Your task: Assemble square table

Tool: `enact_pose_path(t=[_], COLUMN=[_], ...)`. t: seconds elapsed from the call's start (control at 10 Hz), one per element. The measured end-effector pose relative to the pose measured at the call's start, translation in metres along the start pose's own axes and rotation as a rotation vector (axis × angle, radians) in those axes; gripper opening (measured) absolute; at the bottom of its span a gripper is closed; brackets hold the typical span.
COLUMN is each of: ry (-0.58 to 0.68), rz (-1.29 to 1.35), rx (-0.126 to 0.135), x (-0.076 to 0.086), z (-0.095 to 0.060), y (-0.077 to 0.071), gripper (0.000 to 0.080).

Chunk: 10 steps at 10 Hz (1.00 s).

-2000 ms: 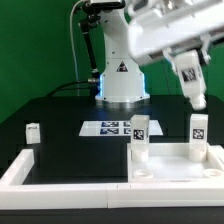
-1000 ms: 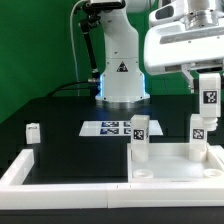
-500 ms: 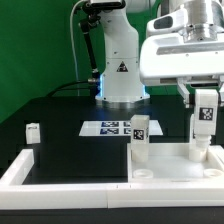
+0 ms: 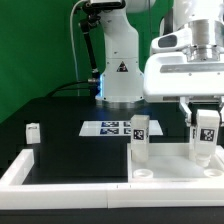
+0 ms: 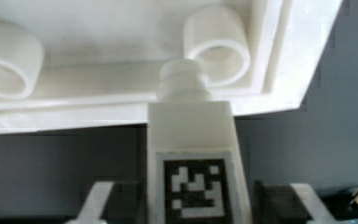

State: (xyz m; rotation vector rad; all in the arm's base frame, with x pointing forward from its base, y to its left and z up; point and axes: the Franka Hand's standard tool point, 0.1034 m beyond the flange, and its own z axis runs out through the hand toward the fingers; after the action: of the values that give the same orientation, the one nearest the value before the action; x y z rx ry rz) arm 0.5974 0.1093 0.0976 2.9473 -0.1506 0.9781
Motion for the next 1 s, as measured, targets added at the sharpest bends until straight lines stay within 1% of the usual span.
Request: enact_pose_path(t=[0.1, 0.3, 0.7, 1.0], ry=[-0.007, -0.012, -0.007, -0.008], rz=[-0.005, -0.009, -0.015, -0.019], rx=[0.002, 0.006, 0.012, 0.009], x=[-0.004, -0.006, -0.001, -0.001], z=[0.002, 0.003, 0.007, 0.012], y=[-0.003, -0.006, -0.014, -0.014], gripper=[0.0285, 0.0285, 0.0285, 0.0285])
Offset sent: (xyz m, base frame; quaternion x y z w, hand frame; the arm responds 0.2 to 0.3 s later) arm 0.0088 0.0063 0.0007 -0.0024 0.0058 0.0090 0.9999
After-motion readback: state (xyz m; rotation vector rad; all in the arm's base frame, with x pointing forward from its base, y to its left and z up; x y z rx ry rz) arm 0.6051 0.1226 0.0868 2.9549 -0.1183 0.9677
